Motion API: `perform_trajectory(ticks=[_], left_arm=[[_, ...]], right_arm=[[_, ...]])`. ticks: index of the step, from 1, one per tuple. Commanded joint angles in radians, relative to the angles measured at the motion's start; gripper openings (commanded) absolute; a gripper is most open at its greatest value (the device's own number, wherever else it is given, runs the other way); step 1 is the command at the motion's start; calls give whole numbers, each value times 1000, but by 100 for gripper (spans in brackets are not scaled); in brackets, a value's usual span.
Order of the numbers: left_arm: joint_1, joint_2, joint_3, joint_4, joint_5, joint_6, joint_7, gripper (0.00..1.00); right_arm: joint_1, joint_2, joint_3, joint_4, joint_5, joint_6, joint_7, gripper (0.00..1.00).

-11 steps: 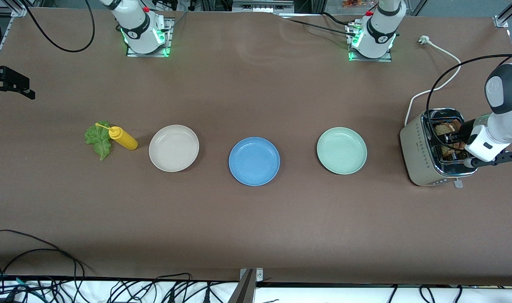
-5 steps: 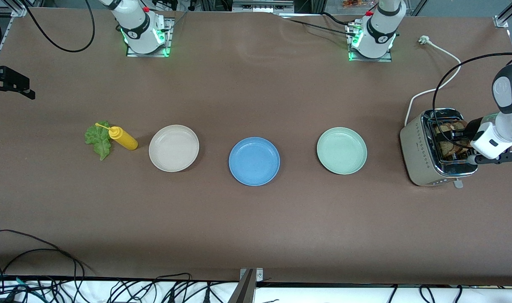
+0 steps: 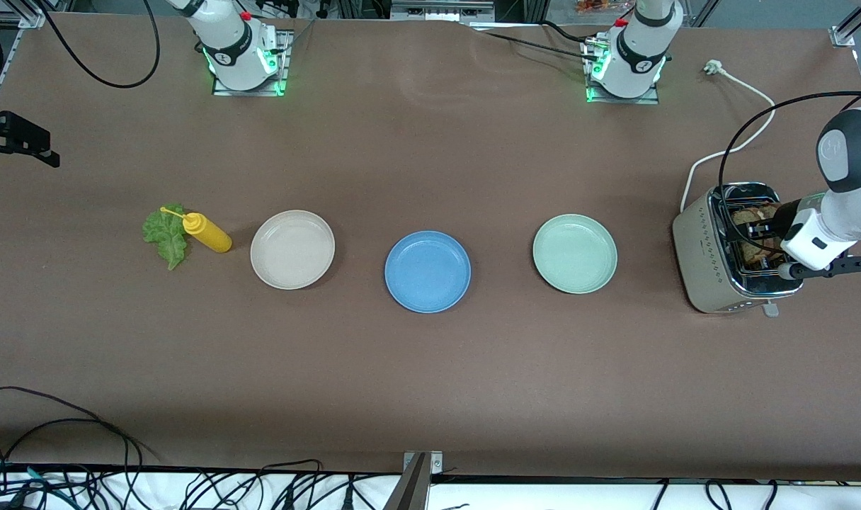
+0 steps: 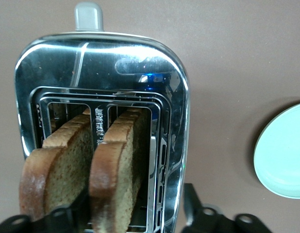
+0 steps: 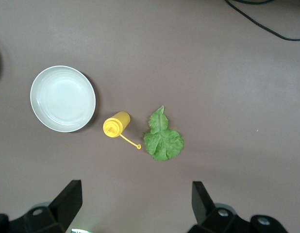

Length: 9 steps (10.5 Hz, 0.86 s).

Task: Make sandwich in blue plate with both arms
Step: 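Close the left gripper on the bread slice in the toaster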

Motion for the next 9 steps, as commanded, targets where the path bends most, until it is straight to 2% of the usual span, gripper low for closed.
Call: perform_trajectory(ticks=[1,9], left_arm=[[-3,-4,3,-6,-6,1,2,66],[-5,-11,3,4,0,-10,-1,64]], right_arm=[[-4,2,2,19,20,-21,-14,100],[-3,5,9,19,20,-21,-17,100]])
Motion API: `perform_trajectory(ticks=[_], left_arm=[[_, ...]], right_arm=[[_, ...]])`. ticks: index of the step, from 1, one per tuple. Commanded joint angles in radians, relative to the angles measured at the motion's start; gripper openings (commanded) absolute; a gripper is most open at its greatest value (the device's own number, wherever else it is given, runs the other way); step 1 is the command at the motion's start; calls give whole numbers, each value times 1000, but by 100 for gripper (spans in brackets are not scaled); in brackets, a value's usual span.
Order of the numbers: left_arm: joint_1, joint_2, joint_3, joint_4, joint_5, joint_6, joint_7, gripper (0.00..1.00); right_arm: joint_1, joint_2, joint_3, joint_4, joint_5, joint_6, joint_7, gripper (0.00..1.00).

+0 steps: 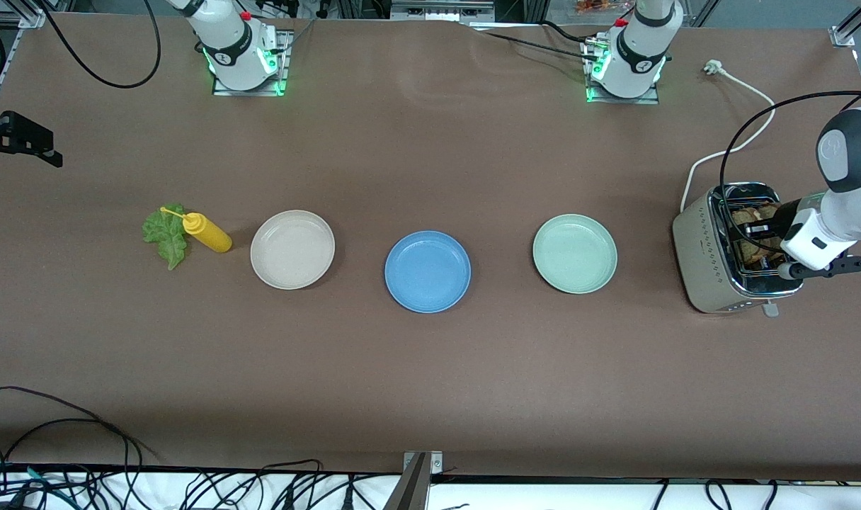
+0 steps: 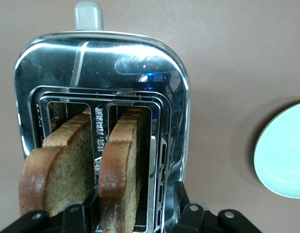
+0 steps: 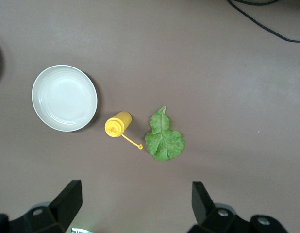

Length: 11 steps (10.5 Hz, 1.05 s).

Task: Make sandwich in blue plate with both arms
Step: 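Close the left gripper on the bread slice in the toaster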

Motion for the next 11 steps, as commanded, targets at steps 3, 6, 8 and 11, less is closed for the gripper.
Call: perform_trajectory(ticks=[3,6,8,11], left_arm=[[-6,-23,2,4,0,-10,2,60],[-6,-35,1,4,0,-11,5,34],[-6,-37,-1,4,0,-11,5,16],[-20,-38,-1,7,1,-25,3,0]], right_arm=[[-4,5,0,19,20,-20,-15,100],[-4,5,-5,19,18,-18,-11,100],[-5,1,-8,19,18,-20,-18,100],[-5,2,-7,19,18,-20,-17,100]])
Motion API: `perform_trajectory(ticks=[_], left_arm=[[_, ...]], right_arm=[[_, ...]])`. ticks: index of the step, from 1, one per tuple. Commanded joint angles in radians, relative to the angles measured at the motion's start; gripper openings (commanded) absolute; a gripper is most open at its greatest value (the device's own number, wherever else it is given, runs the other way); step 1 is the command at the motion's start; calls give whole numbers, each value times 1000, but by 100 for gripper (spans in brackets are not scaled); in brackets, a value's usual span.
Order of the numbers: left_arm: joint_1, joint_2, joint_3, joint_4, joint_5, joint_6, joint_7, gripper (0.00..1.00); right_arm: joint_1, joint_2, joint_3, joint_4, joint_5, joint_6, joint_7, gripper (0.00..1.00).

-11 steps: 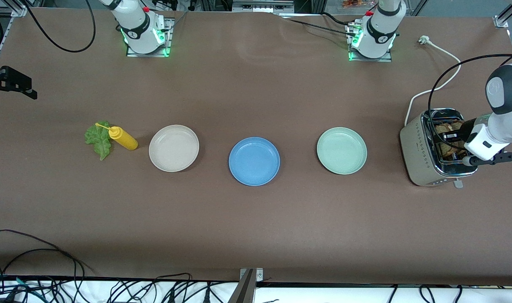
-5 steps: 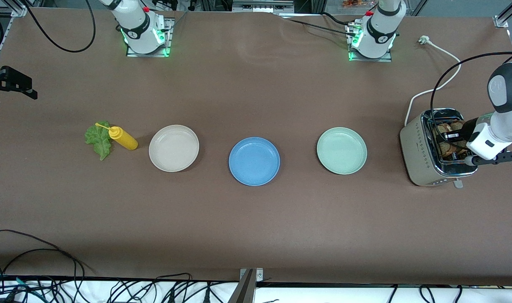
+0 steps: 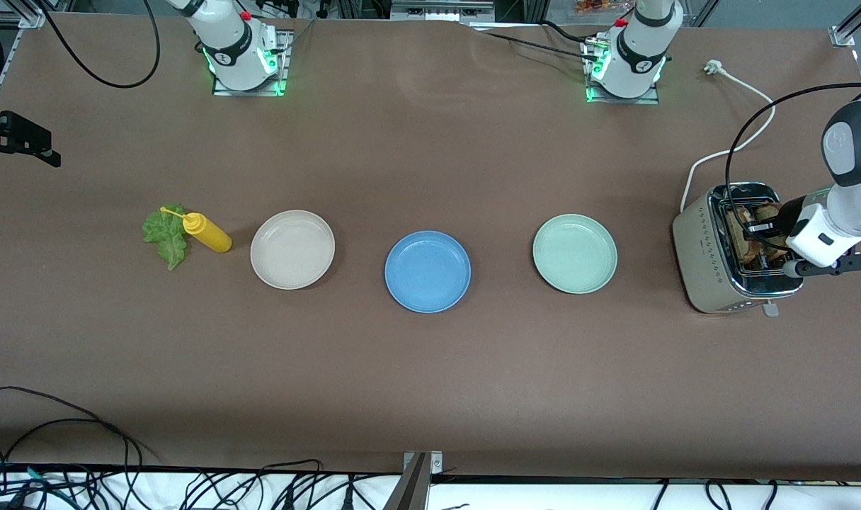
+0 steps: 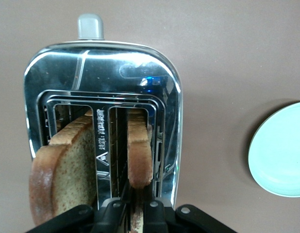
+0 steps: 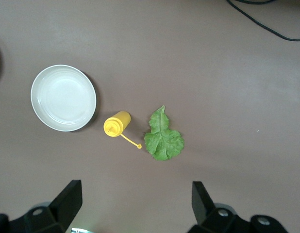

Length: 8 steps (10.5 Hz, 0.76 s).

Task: Make sandwich in blue plate with both arms
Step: 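Close the left gripper on the bread slice in the toaster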

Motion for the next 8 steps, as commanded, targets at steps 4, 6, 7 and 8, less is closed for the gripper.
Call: perform_trajectory(ticks=[4,6,7,8], left_arm=[[-17,-23,4,7,1,-24,16,0],[-17,-29,4,18,0,-24,59,0],[-17,-37,4,21,0,-24,58,0],[-15,-46,4,27,0,-24,61,0]], right_arm=[[-5,1,-2,19,18,-17,-16,100],[-5,1,-2,19,18,-19,-17,100],[-5,1,-2,19,18,-19,-17,100],[-5,1,-2,19,18,-19,-16,100]])
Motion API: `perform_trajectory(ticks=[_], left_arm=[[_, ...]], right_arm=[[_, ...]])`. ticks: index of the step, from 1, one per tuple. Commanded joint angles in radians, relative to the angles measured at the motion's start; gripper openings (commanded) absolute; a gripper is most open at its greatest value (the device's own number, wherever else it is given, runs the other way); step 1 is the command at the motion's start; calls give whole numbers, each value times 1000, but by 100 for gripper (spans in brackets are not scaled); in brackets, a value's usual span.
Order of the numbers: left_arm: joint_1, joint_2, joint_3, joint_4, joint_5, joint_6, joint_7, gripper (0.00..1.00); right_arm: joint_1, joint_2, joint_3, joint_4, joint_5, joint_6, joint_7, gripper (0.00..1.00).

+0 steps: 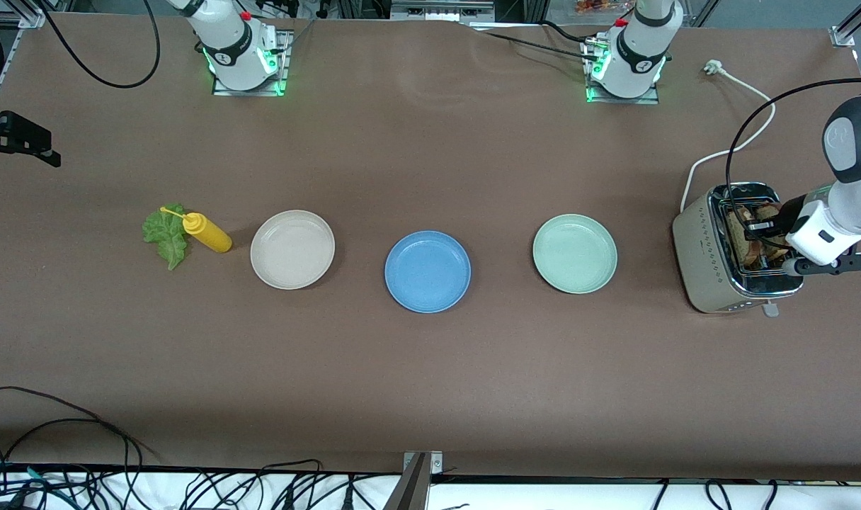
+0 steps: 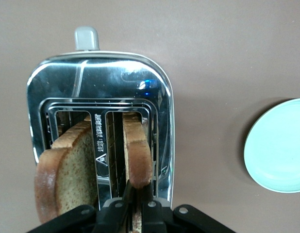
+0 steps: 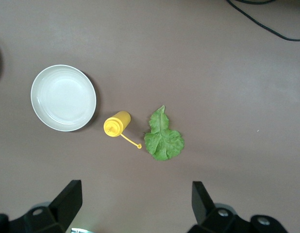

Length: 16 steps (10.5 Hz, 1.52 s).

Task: Make sandwich in blue plate with both arms
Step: 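Lift the bread slice out of the toaster with the left gripper, then carry the bread slice to the blue plate with the left gripper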

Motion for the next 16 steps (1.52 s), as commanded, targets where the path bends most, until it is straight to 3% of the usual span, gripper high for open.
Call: perform_trajectory(ticks=[1,5,10,14,16], left_arm=[[-6,-39,4,30,0,-44,30,0],[-23,-71,3,139,-14,-167,30,0],[-32,-103,-48,177,-66,-207,23,0],[-78,-62,-77,165,-276,-159,-55,0],[-100,-20,-132,163,-341,-98,-129,0]], right_arm=[[-4,1,-2,19,18,-17,-15,100],[-4,1,-2,19,18,-19,-15,100],[-4,1,-1,19,18,-19,-15,100],[-5,1,-1,19,18,-19,-15,100],[-5,1,-1,19,18,-19,-15,100]])
